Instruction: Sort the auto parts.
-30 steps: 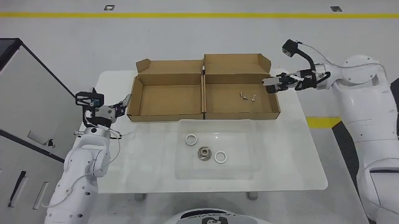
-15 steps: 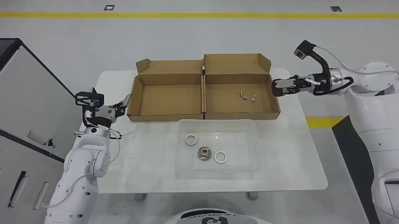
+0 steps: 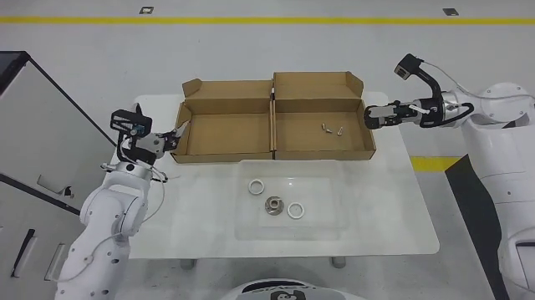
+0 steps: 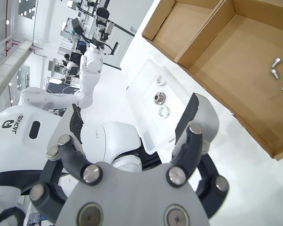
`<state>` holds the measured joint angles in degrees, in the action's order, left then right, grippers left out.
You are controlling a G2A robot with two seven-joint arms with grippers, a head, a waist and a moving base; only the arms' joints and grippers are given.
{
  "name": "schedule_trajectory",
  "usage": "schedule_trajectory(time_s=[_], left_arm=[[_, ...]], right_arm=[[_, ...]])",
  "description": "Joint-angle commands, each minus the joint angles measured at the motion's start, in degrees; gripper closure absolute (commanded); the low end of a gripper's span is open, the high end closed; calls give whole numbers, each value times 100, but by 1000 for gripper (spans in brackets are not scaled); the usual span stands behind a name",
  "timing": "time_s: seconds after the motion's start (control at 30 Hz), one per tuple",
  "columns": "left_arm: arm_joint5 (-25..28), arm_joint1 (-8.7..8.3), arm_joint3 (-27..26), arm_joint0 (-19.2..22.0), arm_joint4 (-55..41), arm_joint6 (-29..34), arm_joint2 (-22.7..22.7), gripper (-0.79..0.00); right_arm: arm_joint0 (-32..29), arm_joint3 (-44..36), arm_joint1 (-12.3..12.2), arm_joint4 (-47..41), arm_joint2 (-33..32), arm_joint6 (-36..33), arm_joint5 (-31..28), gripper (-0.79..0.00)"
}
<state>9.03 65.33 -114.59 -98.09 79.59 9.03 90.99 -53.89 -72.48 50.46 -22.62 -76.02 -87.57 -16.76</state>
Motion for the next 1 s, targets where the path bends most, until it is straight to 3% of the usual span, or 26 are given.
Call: schedule_trajectory(time_s=[0.0, 0.2, 0.47, 0.73, 0.97], left_arm=[[346, -9, -292, 104, -86, 421, -109, -785], [1210, -31, -693, 582, -439, 1887, -578, -785], [1444, 16, -887, 1626, -1213, 4354, -1591, -785], [1493, 124, -772, 2761, -1876, 5960, -2781, -785], [1460, 290, -230, 3644, -2315, 6643, -3854, -785]], right_arm=[[0, 0, 0, 0, 0, 0, 0, -785], [0, 0, 0, 0, 0, 0, 0, -785], [0, 0, 0, 0, 0, 0, 0, -785], [0, 0, 0, 0, 0, 0, 0, -785], [0, 0, 0, 0, 0, 0, 0, -785]])
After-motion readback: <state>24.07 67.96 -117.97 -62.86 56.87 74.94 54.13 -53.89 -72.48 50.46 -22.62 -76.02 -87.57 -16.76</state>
